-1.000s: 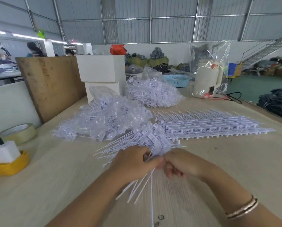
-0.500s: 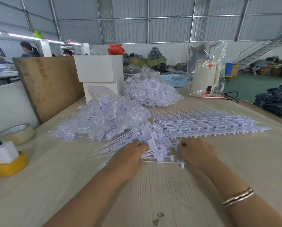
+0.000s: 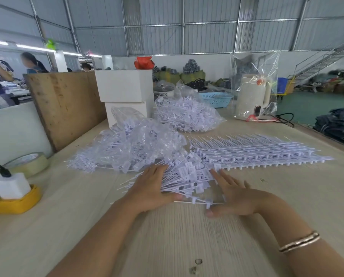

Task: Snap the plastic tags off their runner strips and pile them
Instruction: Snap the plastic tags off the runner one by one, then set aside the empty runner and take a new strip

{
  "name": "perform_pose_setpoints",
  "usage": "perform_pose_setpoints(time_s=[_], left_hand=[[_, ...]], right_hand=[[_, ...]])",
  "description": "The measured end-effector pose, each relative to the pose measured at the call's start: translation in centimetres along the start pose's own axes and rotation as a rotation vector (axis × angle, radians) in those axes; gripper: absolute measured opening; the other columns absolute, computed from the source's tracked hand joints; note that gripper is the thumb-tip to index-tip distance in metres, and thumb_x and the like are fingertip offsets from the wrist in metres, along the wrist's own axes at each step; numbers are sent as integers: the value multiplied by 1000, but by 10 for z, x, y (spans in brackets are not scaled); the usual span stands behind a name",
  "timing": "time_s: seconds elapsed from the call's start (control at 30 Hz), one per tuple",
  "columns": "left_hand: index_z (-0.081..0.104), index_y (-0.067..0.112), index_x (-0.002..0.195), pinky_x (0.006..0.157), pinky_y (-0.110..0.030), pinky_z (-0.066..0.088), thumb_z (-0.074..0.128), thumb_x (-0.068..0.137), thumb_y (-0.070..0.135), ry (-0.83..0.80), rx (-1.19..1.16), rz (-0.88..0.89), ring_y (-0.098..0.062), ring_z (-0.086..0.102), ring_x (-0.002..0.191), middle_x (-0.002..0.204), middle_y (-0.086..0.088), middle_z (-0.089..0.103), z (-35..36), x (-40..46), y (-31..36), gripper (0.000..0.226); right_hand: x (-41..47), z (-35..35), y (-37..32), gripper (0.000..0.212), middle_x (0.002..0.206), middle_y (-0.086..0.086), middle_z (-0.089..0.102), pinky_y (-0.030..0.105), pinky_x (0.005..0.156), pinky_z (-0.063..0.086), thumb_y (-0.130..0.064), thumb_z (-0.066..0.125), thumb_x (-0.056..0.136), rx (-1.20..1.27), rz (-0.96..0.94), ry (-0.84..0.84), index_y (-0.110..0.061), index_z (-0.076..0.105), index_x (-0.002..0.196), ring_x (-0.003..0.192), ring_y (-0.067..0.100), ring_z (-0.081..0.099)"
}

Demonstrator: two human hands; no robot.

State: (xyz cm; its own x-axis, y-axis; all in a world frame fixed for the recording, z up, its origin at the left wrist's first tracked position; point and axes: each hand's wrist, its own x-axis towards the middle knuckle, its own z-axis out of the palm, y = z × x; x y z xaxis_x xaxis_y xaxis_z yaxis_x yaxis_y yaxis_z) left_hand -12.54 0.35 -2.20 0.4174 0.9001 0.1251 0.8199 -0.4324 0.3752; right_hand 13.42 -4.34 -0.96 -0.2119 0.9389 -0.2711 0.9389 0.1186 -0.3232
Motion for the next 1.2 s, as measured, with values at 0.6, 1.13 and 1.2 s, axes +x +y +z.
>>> perform_pose_setpoints(time_s=[0.6,1.13,1.2], left_hand=[[0,23,150,114,-41,13,60,52,86,-257,325,-108,-23,9,144,158,1,3,-25,25,11,131],[6,36,146,110,-42,25,57,45,91,-154,193,-26,-22,24,137,154,5,19,-15,31,-7,126],[6,37,146,111,-42,24,55,50,90,-127,225,-19,-20,23,138,153,5,20,-19,28,-15,120]], right_hand=[[35,20,-10,114,158,-5,9,44,117,8,-76,57,63,253,-109,268,-39,-10,147,146,20,8],[31,36,-43,79,158,-1,-17,33,114,-5,-44,38,98,216,-199,282,-34,-26,143,145,17,-14],[36,37,-48,82,157,-2,-20,34,115,-3,-49,39,96,207,-212,318,-34,-26,143,145,17,-13]])
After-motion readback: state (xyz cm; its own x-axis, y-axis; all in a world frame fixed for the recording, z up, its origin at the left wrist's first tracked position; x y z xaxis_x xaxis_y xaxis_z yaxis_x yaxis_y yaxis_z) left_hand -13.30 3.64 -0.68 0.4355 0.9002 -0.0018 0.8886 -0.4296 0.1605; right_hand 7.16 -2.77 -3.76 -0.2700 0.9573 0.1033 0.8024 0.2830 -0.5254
